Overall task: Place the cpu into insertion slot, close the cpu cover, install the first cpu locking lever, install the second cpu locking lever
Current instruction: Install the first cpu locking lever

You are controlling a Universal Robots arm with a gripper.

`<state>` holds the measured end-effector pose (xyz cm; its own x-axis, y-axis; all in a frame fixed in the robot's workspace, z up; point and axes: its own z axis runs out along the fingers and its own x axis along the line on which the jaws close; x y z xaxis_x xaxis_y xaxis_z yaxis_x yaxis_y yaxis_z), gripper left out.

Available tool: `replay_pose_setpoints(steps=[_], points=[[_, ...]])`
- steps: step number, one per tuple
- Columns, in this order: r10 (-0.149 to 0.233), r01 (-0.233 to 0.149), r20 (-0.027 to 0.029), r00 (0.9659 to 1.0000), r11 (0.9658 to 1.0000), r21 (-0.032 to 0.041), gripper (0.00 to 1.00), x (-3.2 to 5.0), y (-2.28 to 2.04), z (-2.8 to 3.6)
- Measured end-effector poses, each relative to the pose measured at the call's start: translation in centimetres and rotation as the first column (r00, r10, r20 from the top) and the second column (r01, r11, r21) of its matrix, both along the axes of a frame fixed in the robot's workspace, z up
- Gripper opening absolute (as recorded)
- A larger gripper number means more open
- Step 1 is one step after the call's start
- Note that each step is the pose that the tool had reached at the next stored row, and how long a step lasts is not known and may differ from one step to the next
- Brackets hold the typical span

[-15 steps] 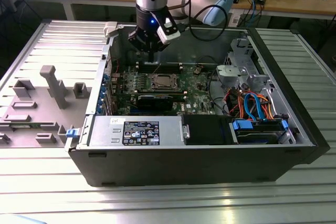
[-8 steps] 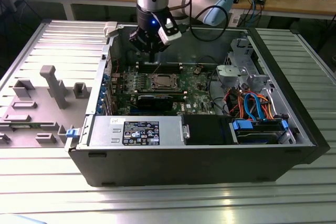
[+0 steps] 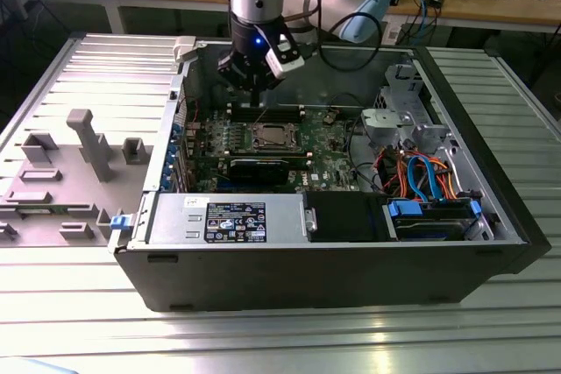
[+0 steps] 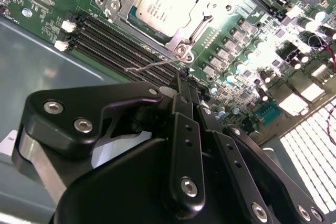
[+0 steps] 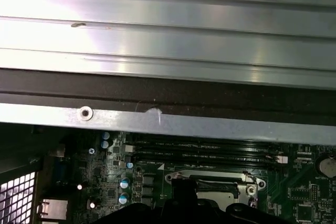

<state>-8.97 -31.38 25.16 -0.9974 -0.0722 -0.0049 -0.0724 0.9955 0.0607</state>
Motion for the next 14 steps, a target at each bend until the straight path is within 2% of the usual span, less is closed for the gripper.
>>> replay_pose_setpoints(steps=[5,14], points=[[0.021,-0.021,-0.0002,0.9998,0.9998,-0.0007,0.11,0.03,0.32,-0.62],[0.047,-0.047,-0.0001,0.9989,0.9989,-0.0029,0.11,0.18,0.57,-1.49]])
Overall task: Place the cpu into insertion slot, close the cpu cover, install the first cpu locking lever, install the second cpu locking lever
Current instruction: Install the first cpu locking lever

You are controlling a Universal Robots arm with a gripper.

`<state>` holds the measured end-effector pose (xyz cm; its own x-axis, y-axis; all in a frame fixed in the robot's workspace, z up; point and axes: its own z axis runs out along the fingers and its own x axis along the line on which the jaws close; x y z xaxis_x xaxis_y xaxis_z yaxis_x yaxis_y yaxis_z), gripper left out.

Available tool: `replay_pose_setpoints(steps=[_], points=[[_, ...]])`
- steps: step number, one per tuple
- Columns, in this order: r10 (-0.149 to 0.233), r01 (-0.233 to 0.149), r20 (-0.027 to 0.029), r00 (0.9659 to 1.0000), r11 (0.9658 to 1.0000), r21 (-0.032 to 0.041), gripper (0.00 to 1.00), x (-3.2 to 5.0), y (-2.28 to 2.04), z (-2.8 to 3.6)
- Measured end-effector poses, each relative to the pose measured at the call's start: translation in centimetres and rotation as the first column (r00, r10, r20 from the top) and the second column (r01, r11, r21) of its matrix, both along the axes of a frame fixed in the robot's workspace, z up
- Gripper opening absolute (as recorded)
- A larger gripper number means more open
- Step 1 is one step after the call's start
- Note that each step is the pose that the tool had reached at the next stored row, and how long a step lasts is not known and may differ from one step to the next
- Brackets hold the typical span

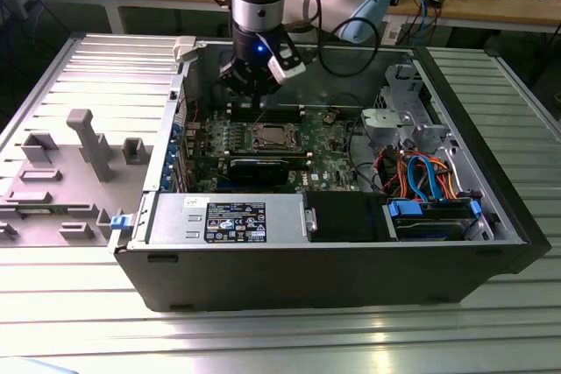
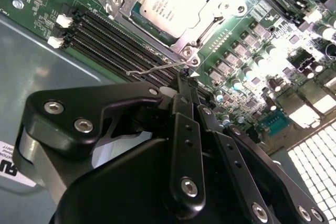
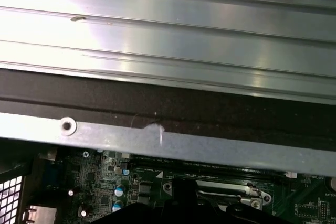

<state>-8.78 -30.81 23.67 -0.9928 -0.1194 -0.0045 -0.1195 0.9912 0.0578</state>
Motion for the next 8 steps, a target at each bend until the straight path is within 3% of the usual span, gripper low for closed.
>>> replay_pose_setpoints(steps=[8], points=[[0.029,-0.029,-0.0002,0.9996,0.9996,-0.0039,0.11,0.25,0.08,-0.58]])
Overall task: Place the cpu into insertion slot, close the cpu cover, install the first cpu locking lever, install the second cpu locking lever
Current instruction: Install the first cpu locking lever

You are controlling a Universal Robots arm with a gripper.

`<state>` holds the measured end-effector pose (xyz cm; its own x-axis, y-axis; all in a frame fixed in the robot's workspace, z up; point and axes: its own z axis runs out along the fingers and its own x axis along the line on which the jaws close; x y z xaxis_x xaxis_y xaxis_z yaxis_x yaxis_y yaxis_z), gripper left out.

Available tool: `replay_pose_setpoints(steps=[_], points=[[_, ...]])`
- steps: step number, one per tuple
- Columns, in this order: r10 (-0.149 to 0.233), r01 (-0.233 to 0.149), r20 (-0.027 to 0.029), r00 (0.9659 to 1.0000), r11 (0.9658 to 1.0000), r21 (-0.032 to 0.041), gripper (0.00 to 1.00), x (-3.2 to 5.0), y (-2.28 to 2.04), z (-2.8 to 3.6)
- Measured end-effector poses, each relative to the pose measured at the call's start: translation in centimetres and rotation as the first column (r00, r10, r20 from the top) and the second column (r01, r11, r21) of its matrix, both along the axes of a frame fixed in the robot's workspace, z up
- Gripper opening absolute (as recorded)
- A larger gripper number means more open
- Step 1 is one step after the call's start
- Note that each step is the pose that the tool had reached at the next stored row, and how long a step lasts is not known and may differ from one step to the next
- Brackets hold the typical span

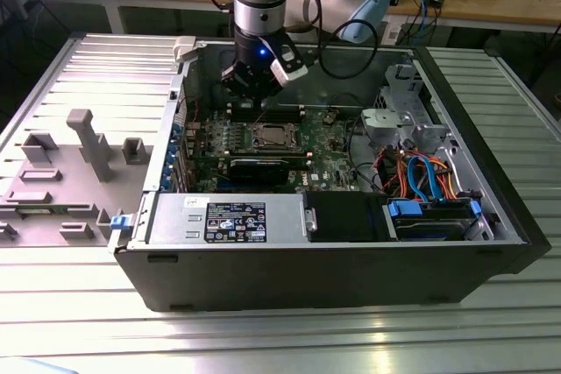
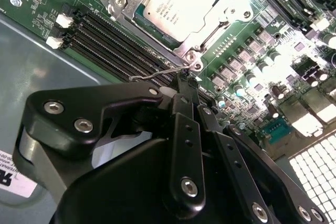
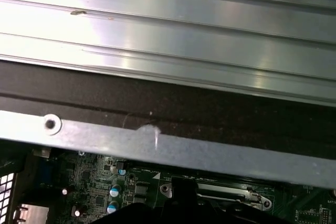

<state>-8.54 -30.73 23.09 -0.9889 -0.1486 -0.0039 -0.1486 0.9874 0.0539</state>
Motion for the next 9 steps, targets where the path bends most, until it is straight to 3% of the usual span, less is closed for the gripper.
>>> replay_pose_setpoints(steps=[9], points=[[0.025,-0.025,0.0,0.9997,0.9997,-0.0019,0.11,0.33,0.12,-0.58]])
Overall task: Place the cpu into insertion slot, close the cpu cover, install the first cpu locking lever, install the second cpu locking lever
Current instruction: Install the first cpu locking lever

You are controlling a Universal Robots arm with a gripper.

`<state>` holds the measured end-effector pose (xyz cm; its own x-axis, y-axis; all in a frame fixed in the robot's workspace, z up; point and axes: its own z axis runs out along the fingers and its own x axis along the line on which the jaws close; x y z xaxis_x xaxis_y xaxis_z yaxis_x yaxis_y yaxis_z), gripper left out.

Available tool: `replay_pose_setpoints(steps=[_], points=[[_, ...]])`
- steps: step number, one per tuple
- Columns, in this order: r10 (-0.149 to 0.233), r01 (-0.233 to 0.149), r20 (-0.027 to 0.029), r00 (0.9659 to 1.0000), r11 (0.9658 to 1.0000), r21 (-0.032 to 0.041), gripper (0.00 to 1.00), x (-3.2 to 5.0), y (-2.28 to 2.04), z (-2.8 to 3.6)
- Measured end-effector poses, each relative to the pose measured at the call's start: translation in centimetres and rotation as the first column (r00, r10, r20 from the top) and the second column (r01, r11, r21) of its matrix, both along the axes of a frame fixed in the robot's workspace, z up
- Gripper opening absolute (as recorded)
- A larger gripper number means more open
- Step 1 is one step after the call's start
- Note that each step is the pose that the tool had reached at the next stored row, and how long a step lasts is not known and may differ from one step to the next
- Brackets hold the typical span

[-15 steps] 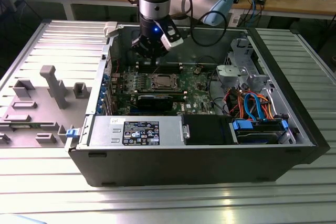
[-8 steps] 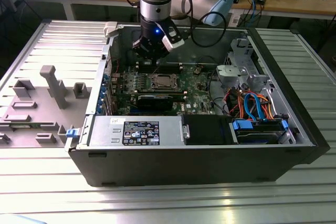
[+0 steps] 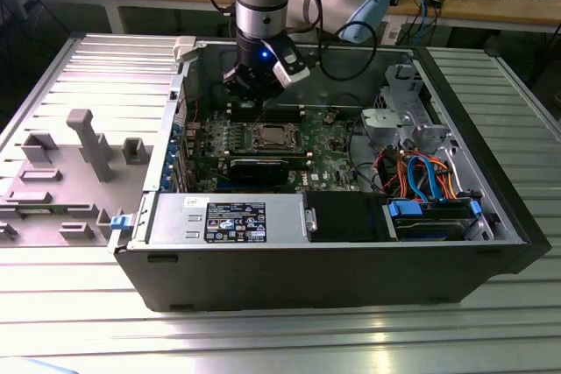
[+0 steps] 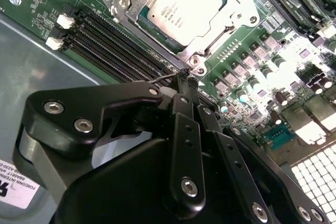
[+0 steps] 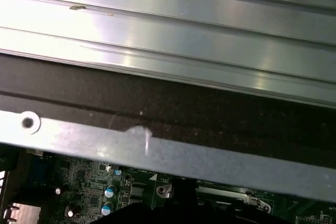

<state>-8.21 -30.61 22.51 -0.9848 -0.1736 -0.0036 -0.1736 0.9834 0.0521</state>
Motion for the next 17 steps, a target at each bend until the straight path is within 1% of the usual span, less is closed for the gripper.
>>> replay_pose_setpoints(steps=[4,11,14,17], points=[[0.011,-0.011,0.0,0.9999,0.9999,-0.0005,0.11,0.23,0.07,-0.28],[0.019,-0.019,-0.0001,0.9998,0.9998,-0.0016,0.11,0.58,0.1,-0.58],[0.021,-0.021,-0.0001,0.9998,0.9998,-0.0017,0.11,0.87,0.1,-0.69],[0.021,-0.021,-0.0001,0.9998,0.9998,-0.0017,0.11,1.51,0.1,-0.79]])
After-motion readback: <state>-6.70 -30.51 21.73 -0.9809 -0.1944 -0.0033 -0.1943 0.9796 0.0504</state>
